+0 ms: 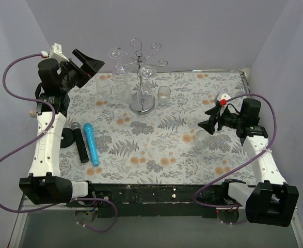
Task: Place the wine glass upside down on the wine glass rack
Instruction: Turn the wine glass upside down at the wine rack, then pick up the wine glass at the center of the board.
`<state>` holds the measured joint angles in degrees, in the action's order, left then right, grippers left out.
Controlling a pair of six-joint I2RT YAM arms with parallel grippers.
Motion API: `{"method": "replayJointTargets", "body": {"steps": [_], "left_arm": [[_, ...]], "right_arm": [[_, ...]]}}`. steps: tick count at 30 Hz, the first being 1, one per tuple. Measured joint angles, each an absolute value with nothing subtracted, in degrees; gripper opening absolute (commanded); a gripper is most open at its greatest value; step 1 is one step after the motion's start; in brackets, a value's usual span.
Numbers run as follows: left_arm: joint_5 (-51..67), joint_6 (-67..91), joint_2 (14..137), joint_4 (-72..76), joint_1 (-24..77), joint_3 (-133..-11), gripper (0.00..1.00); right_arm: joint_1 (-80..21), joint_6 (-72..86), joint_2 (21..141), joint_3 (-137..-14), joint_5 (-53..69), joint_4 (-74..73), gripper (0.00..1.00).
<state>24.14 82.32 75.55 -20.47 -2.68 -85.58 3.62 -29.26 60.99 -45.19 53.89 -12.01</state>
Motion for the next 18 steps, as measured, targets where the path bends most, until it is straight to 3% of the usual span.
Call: {"method": "replayJointTargets", "body": {"steps": [18], "left_arm": [[16.86, 71.29, 73.87, -27.33, -4.05, -76.38, 0.98]], "right_arm": [[4.43, -35.88, 63.33, -51.09, 54.15, -22.81, 0.77]]}}
